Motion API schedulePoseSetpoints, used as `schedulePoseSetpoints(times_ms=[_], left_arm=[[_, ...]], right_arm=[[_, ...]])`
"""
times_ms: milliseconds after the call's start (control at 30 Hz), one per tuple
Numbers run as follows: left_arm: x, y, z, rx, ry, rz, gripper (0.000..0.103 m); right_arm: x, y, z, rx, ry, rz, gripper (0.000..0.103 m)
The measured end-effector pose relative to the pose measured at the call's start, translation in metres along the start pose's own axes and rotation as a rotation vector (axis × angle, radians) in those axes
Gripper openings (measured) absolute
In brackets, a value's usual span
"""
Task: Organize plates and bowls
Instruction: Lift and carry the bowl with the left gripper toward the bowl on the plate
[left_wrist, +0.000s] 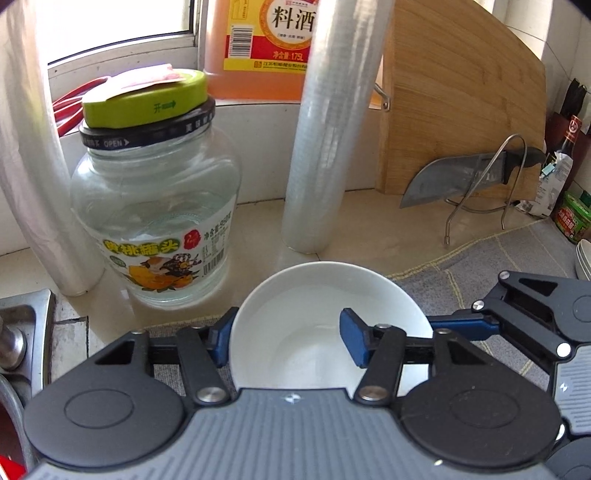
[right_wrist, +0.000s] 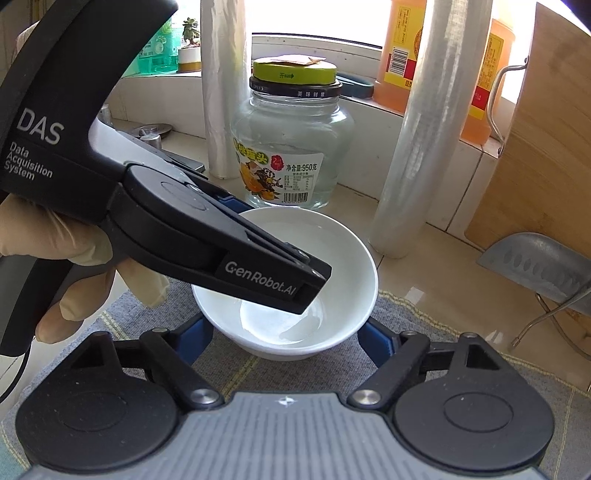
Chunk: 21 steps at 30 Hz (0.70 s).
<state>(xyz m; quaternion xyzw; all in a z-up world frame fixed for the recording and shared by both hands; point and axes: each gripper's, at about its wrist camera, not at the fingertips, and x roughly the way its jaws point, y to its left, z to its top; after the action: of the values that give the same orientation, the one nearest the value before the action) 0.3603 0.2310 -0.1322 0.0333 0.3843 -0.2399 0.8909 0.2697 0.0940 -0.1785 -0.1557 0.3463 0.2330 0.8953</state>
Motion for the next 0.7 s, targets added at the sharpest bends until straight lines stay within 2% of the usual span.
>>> schedulePoseSetpoints(times_ms=[233, 700], left_arm=[[-0.004, -0.003, 0.000, 0.002, -0.004, -0.006, 0.057], [-0.039, -0.027, 0.001, 0.004, -0.035, -0.023, 0.057]], right_arm=[[-0.002, -0.001, 0.005, -0.009, 0.000, 0.002, 0.088], [-0.045, 0.000, 0.003, -0.035, -0.018, 0.012, 0.088]])
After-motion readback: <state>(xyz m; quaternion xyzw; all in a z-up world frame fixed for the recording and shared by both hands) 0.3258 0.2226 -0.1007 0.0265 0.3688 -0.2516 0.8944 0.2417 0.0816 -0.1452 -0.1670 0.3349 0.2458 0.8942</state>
